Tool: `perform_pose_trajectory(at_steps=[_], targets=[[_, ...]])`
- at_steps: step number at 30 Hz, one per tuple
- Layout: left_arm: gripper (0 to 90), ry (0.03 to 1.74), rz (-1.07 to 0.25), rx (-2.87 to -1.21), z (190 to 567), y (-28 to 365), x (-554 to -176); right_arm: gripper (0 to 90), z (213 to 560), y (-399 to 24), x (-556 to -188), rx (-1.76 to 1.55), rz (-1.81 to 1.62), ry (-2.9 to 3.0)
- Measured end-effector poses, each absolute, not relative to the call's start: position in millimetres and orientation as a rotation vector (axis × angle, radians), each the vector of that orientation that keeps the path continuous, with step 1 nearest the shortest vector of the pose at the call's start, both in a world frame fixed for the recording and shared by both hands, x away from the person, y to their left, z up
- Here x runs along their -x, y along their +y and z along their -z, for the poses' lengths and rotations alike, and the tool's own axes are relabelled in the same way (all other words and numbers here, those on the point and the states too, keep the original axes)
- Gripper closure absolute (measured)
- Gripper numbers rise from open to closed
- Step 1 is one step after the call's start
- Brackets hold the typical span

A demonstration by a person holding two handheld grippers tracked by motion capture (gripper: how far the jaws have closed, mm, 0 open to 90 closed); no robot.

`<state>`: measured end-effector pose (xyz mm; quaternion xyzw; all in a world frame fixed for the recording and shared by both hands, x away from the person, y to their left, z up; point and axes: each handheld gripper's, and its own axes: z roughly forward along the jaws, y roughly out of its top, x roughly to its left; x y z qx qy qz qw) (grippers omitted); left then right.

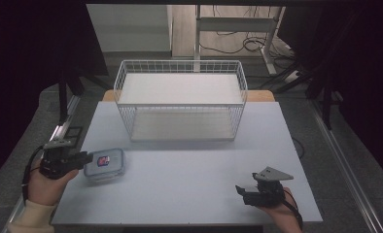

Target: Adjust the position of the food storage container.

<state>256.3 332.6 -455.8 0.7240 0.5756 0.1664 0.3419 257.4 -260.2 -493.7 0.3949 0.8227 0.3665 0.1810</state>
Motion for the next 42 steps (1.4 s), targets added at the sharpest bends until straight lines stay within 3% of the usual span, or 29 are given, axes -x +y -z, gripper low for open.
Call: perform_pose_trajectory(at_steps=[1, 5, 14, 42], targets=[[77.6, 1.513, -0.434, -1.886, 458.4, 336.7, -257.9, 21.6, 494.4, -260.6, -258.1, -1.118, -1.035, 2.322], [89.1, 1.573, -0.422, -1.898, 471.3, 350.3, -264.0, 21.6, 494.4, -261.4, -258.3, -1.122, -1.029, 2.319], [89.7, 1.638, -0.365, -1.929, 496.2, 368.6, -272.2, 21.4, 495.0, -260.8, -258.5, -1.123, -1.024, 2.322], [90.0, 1.578, -0.267, -1.950, 511.9, 352.9, -288.9, 20.9, 494.8, -261.3, -258.4, -1.131, -0.996, 2.309]])
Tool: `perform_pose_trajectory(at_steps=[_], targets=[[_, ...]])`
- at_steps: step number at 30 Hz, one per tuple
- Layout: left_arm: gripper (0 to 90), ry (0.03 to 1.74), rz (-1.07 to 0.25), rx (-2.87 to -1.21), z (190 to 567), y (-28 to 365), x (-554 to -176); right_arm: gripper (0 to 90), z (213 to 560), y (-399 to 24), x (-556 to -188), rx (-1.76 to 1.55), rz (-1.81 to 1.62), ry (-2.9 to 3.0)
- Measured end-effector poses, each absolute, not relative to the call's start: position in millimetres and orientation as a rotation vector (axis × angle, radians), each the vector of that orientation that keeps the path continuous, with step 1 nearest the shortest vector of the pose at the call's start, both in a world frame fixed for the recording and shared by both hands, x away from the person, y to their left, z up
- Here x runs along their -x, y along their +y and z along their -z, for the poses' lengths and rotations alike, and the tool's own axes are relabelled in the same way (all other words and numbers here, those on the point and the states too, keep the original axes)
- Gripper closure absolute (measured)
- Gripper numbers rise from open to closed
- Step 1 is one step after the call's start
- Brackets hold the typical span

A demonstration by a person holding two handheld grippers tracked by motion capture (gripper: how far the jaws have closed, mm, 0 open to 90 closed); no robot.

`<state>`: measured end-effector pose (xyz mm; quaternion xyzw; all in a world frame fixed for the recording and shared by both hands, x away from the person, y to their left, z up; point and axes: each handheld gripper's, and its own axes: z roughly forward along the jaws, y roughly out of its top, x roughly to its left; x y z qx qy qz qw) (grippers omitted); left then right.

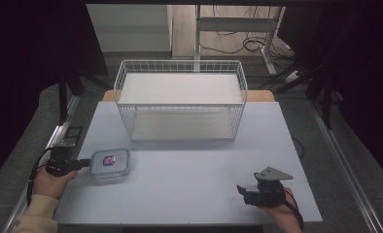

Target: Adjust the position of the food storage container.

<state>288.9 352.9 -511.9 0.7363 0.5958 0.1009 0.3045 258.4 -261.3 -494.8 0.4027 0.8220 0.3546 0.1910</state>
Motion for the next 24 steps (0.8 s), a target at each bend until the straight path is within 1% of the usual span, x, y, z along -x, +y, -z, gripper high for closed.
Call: perform_pose_trajectory(at_steps=[13, 24], targets=[[89.8, 1.464, -0.223, -1.990, 510.5, 301.9, -306.6, 20.9, 493.7, -262.6, -257.9, -1.129, -0.993, 2.305], [89.8, 1.409, -0.179, -1.986, 510.0, 279.0, -308.3, 20.9, 493.5, -263.0, -258.3, -1.130, -0.989, 2.306]])
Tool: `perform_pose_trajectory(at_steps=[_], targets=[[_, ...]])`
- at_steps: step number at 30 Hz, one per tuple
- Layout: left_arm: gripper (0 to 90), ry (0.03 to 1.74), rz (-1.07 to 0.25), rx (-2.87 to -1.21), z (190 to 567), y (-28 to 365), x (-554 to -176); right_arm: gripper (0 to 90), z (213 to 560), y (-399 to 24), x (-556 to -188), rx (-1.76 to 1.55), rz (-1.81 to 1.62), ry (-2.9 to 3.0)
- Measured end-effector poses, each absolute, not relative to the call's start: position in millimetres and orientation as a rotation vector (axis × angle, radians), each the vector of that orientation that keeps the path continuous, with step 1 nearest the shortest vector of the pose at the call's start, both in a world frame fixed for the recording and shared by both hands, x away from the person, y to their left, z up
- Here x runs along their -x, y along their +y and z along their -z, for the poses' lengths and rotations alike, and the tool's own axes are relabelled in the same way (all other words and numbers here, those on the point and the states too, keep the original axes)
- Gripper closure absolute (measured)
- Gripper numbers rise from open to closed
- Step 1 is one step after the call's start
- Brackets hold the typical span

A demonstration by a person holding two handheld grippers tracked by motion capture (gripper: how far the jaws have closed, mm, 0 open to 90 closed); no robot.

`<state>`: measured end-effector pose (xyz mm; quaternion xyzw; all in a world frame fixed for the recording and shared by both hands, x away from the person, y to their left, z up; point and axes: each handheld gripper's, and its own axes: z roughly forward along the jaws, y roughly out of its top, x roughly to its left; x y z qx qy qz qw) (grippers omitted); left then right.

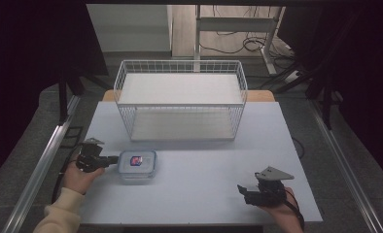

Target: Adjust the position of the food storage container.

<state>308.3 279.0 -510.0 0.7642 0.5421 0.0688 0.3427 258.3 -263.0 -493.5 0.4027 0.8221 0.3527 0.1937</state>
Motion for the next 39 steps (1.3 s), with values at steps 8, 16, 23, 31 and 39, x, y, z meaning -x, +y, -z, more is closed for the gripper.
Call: perform_pose_trajectory(at_steps=[8, 16, 23, 31, 39], targets=[[89.8, 1.353, -0.140, -2.005, 508.6, 257.9, -307.7, 20.8, 494.3, -262.3, -258.3, -1.128, -0.983, 2.311], [89.7, 1.312, -0.070, -1.988, 510.7, 240.9, -311.4, 20.8, 494.6, -262.0, -258.6, -1.131, -0.981, 2.316], [89.8, 1.256, -0.037, -2.011, 508.5, 215.7, -316.9, 20.8, 495.0, -262.1, -258.7, -1.130, -0.978, 2.318], [89.7, 1.212, 0.000, -2.027, 507.9, 193.1, -320.7, 20.7, 495.1, -262.3, -258.7, -1.126, -0.977, 2.319], [89.7, 1.169, 0.051, -2.041, 509.6, 178.7, -318.8, 20.7, 495.1, -262.3, -258.8, -1.125, -0.975, 2.319]])
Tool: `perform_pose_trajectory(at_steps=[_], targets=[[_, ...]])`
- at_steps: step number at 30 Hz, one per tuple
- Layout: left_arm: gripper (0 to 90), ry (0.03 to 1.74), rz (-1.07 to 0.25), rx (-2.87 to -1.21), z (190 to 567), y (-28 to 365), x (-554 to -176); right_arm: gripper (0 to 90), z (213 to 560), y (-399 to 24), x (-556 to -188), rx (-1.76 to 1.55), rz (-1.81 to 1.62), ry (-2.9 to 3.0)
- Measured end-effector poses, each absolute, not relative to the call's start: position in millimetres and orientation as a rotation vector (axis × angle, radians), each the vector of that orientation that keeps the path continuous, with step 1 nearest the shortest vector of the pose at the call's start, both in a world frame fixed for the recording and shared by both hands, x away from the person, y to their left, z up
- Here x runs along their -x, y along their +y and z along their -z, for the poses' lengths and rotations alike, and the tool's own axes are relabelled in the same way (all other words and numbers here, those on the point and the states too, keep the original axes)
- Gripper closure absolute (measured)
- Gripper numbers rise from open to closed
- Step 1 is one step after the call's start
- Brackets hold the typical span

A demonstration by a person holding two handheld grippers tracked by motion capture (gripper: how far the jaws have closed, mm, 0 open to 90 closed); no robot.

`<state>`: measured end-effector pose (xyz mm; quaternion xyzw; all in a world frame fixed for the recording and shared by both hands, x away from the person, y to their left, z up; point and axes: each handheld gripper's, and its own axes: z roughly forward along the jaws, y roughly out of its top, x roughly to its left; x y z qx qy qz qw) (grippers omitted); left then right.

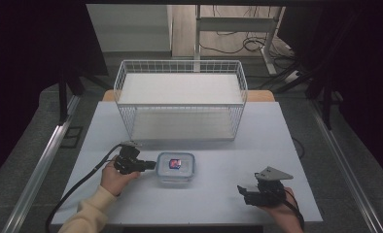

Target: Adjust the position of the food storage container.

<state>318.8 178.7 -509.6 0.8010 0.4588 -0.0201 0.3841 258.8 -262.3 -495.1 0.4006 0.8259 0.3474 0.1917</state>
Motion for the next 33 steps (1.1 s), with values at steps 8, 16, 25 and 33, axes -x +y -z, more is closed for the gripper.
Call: perform_pose_trajectory(at_steps=[8, 16, 25, 33], targets=[[89.7, 1.115, 0.089, -2.052, 509.4, 161.4, -317.5, 20.6, 495.6, -262.4, -259.0, -1.125, -0.970, 2.322], [89.8, 1.120, 0.030, -2.059, 506.8, 161.0, -315.8, 20.3, 495.0, -261.7, -258.2, -1.125, -0.995, 2.320], [81.7, 1.100, -0.194, -1.996, 485.6, 182.1, -277.7, 20.3, 494.8, -260.6, -256.7, -1.105, -1.004, 2.323], [32.6, 1.161, -0.196, -1.962, 487.0, 187.2, -257.2, 20.2, 497.5, -255.2, -257.5, -1.082, -1.041, 2.321]])
